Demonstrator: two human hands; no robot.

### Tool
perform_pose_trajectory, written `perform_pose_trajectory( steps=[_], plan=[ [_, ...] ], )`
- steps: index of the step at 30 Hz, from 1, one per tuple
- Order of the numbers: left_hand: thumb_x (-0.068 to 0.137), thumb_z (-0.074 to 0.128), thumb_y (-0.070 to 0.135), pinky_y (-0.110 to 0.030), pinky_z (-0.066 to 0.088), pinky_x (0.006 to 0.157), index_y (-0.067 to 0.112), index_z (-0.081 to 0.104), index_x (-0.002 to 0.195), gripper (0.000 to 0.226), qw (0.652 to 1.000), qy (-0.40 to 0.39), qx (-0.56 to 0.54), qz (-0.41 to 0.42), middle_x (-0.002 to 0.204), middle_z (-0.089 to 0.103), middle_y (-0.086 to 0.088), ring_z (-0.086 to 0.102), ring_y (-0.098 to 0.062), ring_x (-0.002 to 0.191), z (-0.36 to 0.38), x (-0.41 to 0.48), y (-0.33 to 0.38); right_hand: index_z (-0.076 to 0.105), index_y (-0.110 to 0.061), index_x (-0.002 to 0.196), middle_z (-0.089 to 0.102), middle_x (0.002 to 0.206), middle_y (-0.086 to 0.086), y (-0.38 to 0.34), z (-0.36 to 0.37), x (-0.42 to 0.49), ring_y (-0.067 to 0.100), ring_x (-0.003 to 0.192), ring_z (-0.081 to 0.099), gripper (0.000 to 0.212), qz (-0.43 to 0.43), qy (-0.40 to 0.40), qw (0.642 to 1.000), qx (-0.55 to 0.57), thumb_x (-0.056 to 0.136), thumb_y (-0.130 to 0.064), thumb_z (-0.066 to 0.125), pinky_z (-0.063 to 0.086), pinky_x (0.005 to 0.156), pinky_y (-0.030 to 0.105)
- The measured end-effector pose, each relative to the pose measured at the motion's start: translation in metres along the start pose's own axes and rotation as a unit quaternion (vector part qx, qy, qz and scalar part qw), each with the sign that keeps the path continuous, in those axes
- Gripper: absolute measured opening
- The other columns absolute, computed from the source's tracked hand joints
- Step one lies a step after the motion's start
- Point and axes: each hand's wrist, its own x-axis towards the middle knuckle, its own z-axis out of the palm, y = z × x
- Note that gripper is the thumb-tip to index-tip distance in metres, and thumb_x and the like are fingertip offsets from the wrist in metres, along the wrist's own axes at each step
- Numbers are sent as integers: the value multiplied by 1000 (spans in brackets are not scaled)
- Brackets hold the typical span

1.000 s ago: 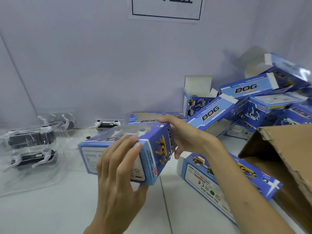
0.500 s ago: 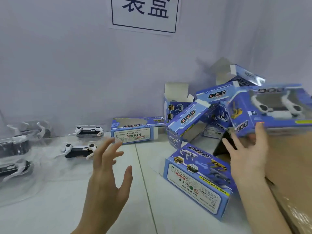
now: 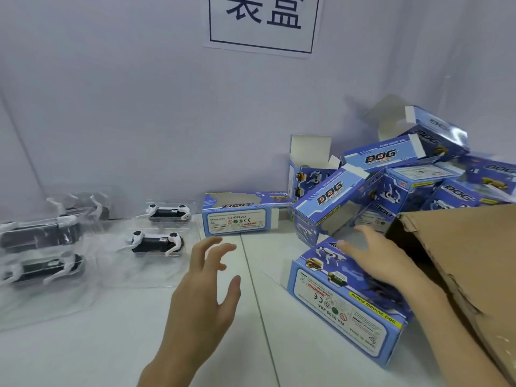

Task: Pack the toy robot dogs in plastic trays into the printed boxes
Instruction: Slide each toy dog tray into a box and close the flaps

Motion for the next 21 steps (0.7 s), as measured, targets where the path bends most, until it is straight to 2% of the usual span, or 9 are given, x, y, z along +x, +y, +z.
perform_pose_trajectory(
  steps=[2,5,7,9,10,13,15,17,21],
  plan=[
    [91,67,29,-17,43,63,46,51,112,32,997,-35,42,-45,120,45,33,60,8,88,-3,-1,-6,50,-22,141,61,137,5,2,5,13,27,122,59,74,33,-90,995,-22,88,-73,47,48,101,42],
    [94,58,45,-16,40,63,50,53,93,7,981,-96,66,-156,96,59,33,58,10,81,-8,-1,-18,72,-28,105,76,96,-7,0,11,17,14,87,72,45,-16,-99,993,56,86,-66,59,56,88,40],
    [93,56,54,-20,44,66,50,56,93,5,968,-130,50,-207,89,63,31,61,5,73,-9,0,-22,72,-34,93,75,85,-19,-11,11,10,0,75,70,32,-61,-79,984,149,80,-62,67,56,71,23],
    [89,59,60,-27,50,71,51,55,102,16,967,-115,-26,-228,91,64,33,65,-1,67,-9,2,-19,70,-39,84,68,77,-36,-32,13,-1,-15,71,65,21,-121,-51,954,269,75,-57,69,46,56,5],
    [86,62,63,-29,52,71,52,52,107,26,964,-92,-85,-233,94,64,33,67,-5,67,-9,4,-15,72,-39,81,68,79,-38,-44,16,-7,-16,74,65,16,-155,-31,932,327,74,-53,69,45,57,2],
    [63,65,75,-34,57,63,53,45,116,60,923,-10,-285,-258,99,65,30,73,-14,75,-13,10,-4,71,-34,98,76,99,-15,-84,29,-22,4,89,72,20,-247,30,836,488,79,-39,72,54,67,14],
    [59,67,72,-34,59,59,53,48,117,64,900,44,-353,-250,105,65,28,74,-15,84,-16,13,-1,64,-31,105,75,105,-11,-111,41,-33,8,97,71,27,-296,89,798,518,80,-31,75,55,74,16],
    [62,69,68,-34,61,64,52,50,121,64,901,87,-362,-223,118,62,28,72,-10,97,-19,14,0,60,-34,110,70,114,-9,-133,56,-42,13,111,66,33,-336,103,797,491,83,-27,78,54,88,23],
    [62,65,74,-48,54,95,47,49,127,72,907,132,-326,-233,127,58,26,63,-7,116,-25,15,-9,54,-22,111,63,128,-6,-143,83,-52,19,123,60,34,-326,28,806,494,84,-36,70,47,104,46]
  ],
)
